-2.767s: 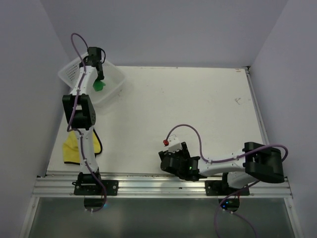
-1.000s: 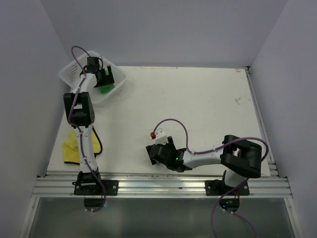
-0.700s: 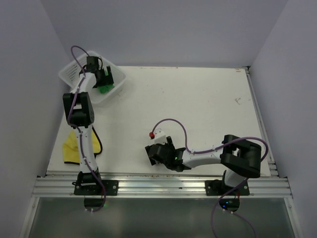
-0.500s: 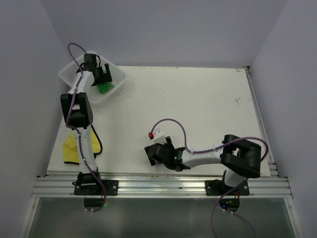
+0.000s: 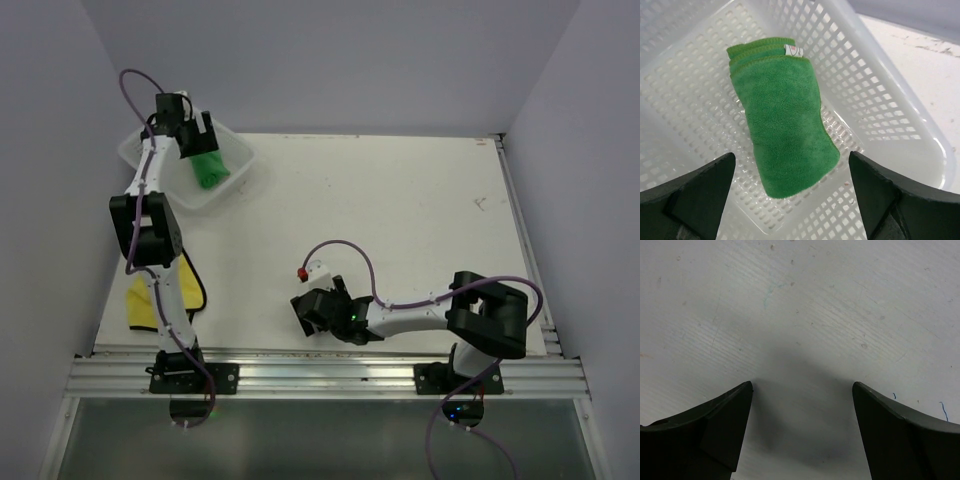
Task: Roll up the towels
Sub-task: Place the rolled towel into the container, then move the towel to the center of the board
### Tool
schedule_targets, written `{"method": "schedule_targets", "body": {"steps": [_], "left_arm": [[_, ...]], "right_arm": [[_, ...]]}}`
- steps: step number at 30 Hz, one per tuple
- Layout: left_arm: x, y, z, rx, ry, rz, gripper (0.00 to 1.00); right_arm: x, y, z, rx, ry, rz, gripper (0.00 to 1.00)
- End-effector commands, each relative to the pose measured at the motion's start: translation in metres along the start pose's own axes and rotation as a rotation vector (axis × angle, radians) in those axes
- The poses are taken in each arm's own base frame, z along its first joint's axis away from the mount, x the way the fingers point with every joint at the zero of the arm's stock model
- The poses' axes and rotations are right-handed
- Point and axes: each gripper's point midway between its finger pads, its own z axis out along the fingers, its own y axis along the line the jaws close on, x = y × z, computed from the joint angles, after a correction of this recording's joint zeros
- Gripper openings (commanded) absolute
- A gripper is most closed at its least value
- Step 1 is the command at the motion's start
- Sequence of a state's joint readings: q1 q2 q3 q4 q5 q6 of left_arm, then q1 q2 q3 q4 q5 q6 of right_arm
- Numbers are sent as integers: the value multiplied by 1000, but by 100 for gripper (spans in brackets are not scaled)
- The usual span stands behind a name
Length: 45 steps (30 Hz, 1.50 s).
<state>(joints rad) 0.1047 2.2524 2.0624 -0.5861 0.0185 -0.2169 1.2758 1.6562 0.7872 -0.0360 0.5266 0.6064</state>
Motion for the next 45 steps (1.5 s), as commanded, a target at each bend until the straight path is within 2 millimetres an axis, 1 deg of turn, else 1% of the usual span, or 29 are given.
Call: {"method": "schedule_targets", "body": {"steps": [1, 2, 4, 5, 6, 7, 8, 9, 10, 11, 12, 13, 16, 17, 18, 19, 20, 21, 22, 24, 26, 27, 28, 29, 31, 37, 41, 42, 45], "left_arm": [[-54, -8, -67, 36, -148, 10, 100], [-65, -11, -87, 48, -183, 8, 100], [-66, -12, -105, 55, -199, 4, 99], [-77, -16, -135, 70, -255, -2, 100], [-58, -14, -134, 69, -223, -9, 100], [-62, -18, -146, 90, -271, -17, 100], [-71, -22, -184, 112, -346, -34, 100], [-48, -16, -183, 93, -319, -50, 100], [-49, -16, -196, 99, -358, -66, 100], [-53, -19, -233, 119, -430, -77, 100], [-32, -15, -232, 112, -406, -83, 100], [-34, -14, -265, 114, -472, -96, 100], [-7, -10, -284, 102, -482, -108, 100], [-4, -14, -307, 123, -524, -110, 100], [8, -14, -307, 126, -511, -110, 100], [12, -14, -325, 125, -547, -119, 100], [18, -18, -329, 141, -547, -117, 100], [29, -18, -328, 144, -533, -115, 100], [34, -16, -341, 142, -550, -122, 100], [41, -11, -349, 112, -564, -133, 100], [46, -13, -365, 123, -598, -116, 100], [46, -12, -369, 111, -610, -114, 100], [48, -18, -376, 128, -614, -97, 100], [50, -19, -378, 133, -614, -89, 100], [52, -19, -381, 123, -613, -75, 100], [62, -18, -381, 112, -619, -59, 100], [67, -20, -377, 122, -609, -52, 100], [68, -20, -377, 125, -609, -50, 100], [69, -18, -374, 104, -615, -35, 100]], "right_arm": [[-14, 3, -12, -23, -20, -14, 85], [-16, 2, -13, -22, -26, -18, 84], [-25, 4, -17, -33, -45, -29, 84], [-30, 5, -19, -35, -56, -34, 84], [-37, 9, -20, -46, -70, -41, 83], [-53, 18, -25, -73, -95, -48, 82], [-63, 24, -26, -89, -112, -46, 81], [-82, 35, -30, -121, -142, -29, 79], [-91, 44, -31, -151, -151, -17, 74], [-95, 55, -28, -197, -139, -5, 71], [-101, 65, -28, -232, -138, 9, 68], [-118, 78, -31, -274, -156, 50, 61], [-128, 116, -27, -397, -118, 93, 56], [-136, 129, -27, -445, -124, 112, 54], [-135, 146, -21, -493, -94, 114, 54], [-134, 156, -20, -525, -73, 136, 53], [-135, 167, -18, -561, -65, 145, 52], [-128, 183, -10, -607, -24, 141, 52], [-127, 189, -5, -614, -13, 153, 52], [-119, 212, 6, -680, 45, 145, 51], [-113, 222, 16, -699, 77, 125, 50], [-123, 232, 15, -725, 64, 121, 50], [-119, 238, 23, -734, 84, 101, 52], [-111, 237, 29, -728, 101, 90, 52], [-116, 244, 33, -738, 91, 83, 54], [-110, 255, 52, -734, 95, 75, 57], [-99, 253, 75, -675, 115, 53, 59], [-108, 258, 74, -682, 101, 53, 59], [-107, 260, 85, -646, 99, 39, 60]]}}
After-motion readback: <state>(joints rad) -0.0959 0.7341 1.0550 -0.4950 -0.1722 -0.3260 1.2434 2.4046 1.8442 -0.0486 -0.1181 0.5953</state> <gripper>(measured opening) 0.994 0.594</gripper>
